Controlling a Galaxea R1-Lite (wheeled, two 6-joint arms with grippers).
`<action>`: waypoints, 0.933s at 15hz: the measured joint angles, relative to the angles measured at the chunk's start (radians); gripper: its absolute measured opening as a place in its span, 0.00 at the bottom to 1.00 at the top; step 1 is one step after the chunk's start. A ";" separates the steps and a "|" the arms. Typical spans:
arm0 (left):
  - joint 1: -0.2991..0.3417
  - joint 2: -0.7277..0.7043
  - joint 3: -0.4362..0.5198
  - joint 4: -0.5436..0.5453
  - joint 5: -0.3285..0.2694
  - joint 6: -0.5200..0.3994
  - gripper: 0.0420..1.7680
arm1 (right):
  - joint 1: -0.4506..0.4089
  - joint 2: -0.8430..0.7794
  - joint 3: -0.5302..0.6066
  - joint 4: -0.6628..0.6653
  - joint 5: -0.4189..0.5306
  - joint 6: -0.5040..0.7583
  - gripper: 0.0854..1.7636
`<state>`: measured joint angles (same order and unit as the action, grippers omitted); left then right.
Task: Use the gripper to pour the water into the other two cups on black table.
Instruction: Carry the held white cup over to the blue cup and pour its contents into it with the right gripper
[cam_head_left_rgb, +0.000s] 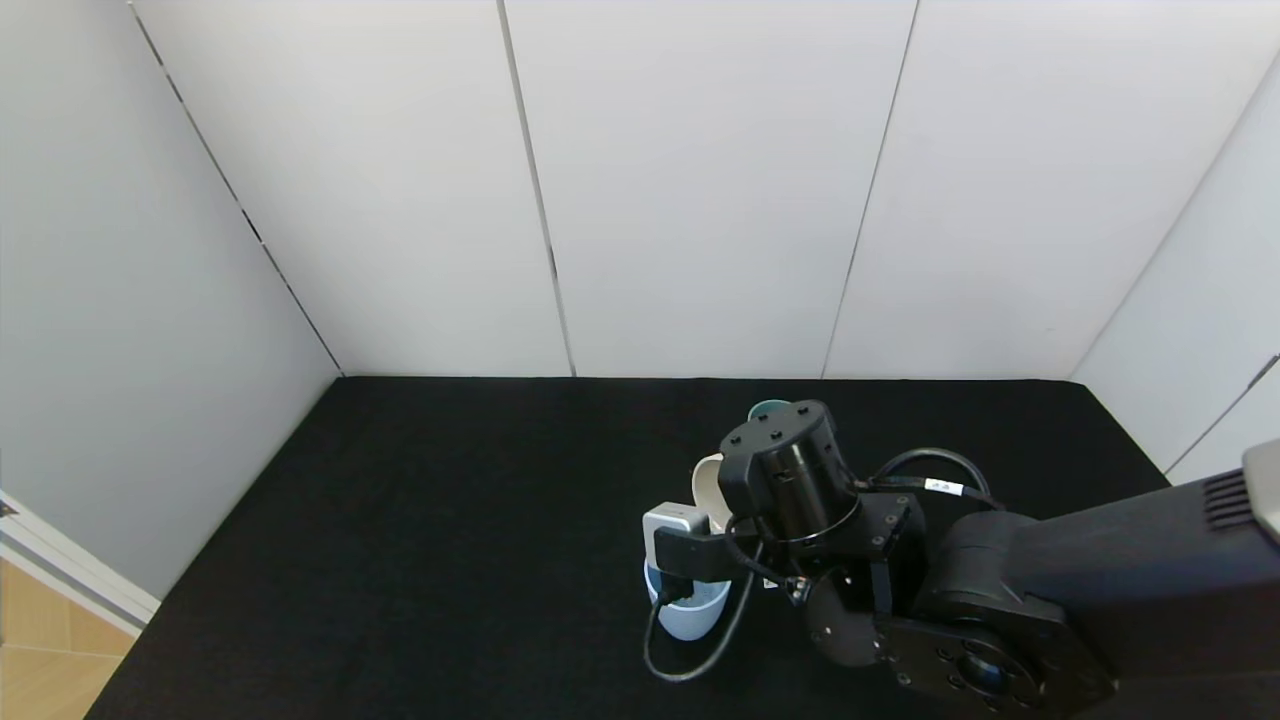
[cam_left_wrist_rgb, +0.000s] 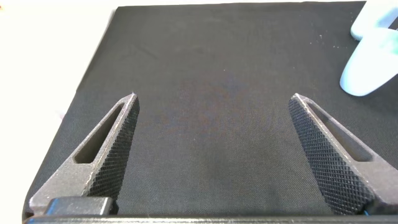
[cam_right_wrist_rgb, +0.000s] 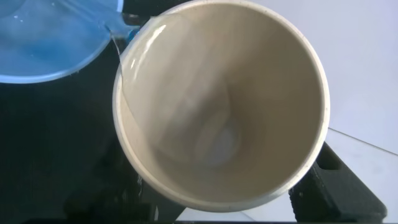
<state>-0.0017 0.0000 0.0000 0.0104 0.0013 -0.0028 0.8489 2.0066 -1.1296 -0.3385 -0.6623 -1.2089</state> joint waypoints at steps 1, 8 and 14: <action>0.000 0.000 0.000 0.000 0.000 0.000 0.97 | -0.001 0.000 0.000 0.000 0.000 -0.001 0.71; 0.000 0.000 0.000 0.000 0.000 0.000 0.97 | -0.006 -0.003 0.001 0.003 0.000 -0.006 0.71; 0.000 0.000 0.000 0.000 0.000 0.000 0.97 | -0.006 -0.025 0.001 0.007 0.011 0.040 0.71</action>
<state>-0.0017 0.0000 0.0000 0.0109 0.0013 -0.0032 0.8428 1.9815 -1.1281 -0.3315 -0.6517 -1.1694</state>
